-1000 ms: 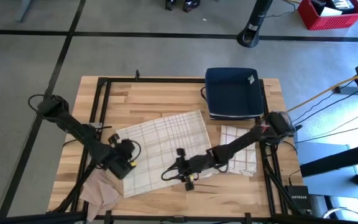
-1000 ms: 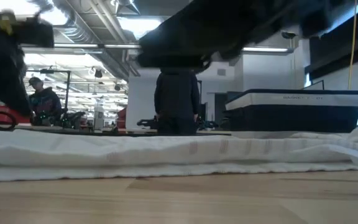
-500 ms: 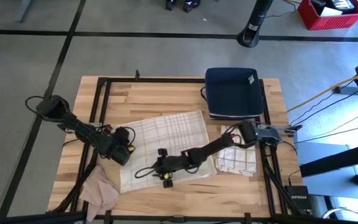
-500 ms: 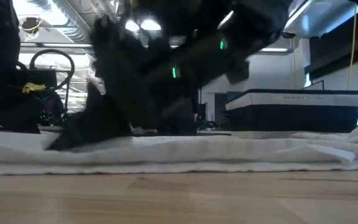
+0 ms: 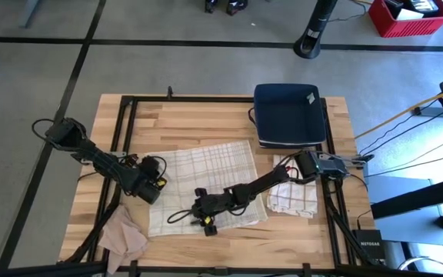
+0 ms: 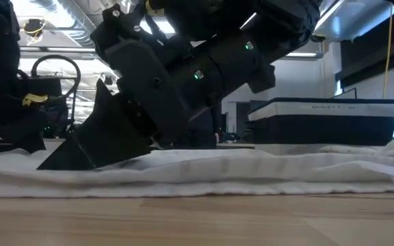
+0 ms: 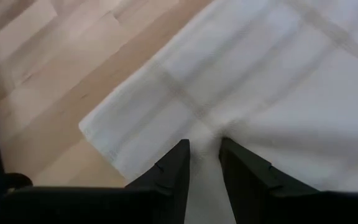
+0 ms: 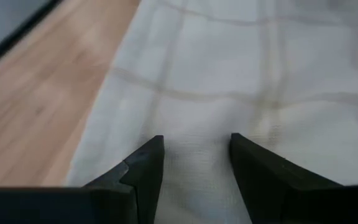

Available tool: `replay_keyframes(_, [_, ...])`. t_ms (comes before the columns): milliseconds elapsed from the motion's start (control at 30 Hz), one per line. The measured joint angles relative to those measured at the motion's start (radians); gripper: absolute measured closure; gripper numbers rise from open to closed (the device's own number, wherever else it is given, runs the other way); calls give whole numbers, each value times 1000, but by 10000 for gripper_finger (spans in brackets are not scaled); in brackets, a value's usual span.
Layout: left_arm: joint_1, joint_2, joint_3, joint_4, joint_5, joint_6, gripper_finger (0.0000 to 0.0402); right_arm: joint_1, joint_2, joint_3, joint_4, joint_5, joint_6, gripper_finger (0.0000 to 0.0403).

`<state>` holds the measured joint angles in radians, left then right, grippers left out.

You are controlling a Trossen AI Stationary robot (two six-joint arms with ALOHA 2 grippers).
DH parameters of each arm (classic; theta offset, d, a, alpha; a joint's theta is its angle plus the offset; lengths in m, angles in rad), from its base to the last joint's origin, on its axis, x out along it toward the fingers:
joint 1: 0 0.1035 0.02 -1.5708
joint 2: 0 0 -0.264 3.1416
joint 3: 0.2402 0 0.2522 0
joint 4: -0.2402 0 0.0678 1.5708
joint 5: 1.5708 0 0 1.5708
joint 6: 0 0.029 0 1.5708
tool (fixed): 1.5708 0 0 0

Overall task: Fold towel
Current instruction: Fold the white plaid towel

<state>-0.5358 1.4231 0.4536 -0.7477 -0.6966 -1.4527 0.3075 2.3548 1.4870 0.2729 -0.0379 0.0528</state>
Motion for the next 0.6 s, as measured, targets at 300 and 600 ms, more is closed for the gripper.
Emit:
replay_keyframes(300, [-16,-31,183,-104,112,236,318,-15,-175,-1,-250,72,-52,217])
replay_keyframes(600, [-83,-69,298,-54,248,284,318,-28,-385,-30,-913,135,-86,217])
